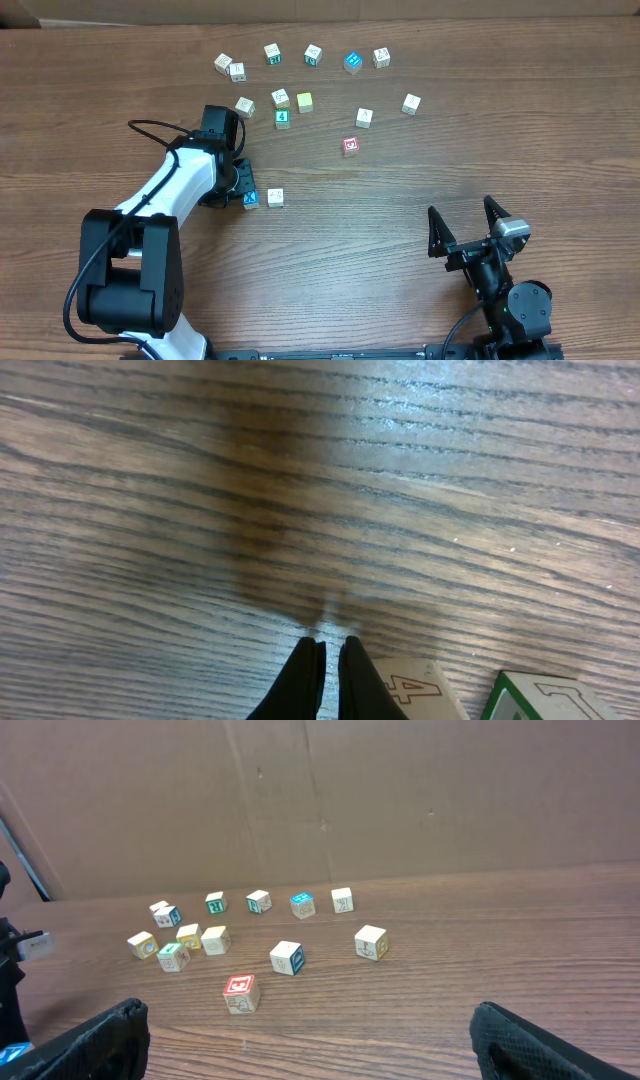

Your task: Form a horizontal line

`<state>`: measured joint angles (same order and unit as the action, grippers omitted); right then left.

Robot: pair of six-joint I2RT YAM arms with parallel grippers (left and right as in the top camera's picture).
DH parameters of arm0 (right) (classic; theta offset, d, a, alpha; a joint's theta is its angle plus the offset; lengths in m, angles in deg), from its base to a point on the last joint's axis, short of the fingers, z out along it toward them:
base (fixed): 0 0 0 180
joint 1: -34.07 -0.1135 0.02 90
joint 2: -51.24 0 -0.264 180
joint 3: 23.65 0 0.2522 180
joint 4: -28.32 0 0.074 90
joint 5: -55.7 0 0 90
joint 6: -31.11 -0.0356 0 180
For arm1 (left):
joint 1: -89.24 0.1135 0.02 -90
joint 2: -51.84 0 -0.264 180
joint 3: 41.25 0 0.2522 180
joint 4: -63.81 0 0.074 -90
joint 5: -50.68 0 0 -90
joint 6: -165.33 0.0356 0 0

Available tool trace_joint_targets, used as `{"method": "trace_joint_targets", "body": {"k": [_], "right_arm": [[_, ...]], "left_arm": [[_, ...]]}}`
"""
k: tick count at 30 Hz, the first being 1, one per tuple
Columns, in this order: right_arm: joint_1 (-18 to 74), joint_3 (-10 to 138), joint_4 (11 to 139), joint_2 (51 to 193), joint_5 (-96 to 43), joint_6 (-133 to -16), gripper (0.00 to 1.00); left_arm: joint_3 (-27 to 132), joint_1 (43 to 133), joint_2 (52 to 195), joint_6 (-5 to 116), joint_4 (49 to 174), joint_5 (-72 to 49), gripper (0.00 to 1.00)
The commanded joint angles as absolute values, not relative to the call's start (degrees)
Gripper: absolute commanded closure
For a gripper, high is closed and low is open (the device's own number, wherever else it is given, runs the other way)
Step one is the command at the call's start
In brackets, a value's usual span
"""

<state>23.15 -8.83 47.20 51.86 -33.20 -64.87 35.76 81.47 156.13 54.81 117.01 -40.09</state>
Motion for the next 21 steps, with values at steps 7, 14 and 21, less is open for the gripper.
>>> {"method": "trace_joint_targets", "body": {"k": [7, 14, 21], "right_arm": [[23.3, -9.4, 46.9, 51.4, -33.2, -64.8, 0.0], [23.3, -9.4, 46.9, 51.4, -33.2, -64.8, 0.0], [23.3, -9.4, 46.9, 51.4, -33.2, -64.8, 0.0]], "left_arm": [[35.5, 81.2, 156.8, 56.1, 117.2, -39.0, 0.96], [35.5, 80.8, 156.8, 56.1, 116.5, -38.6, 0.96], [35.5, 80.8, 156.8, 56.1, 116.3, -38.2, 0.96]]}}
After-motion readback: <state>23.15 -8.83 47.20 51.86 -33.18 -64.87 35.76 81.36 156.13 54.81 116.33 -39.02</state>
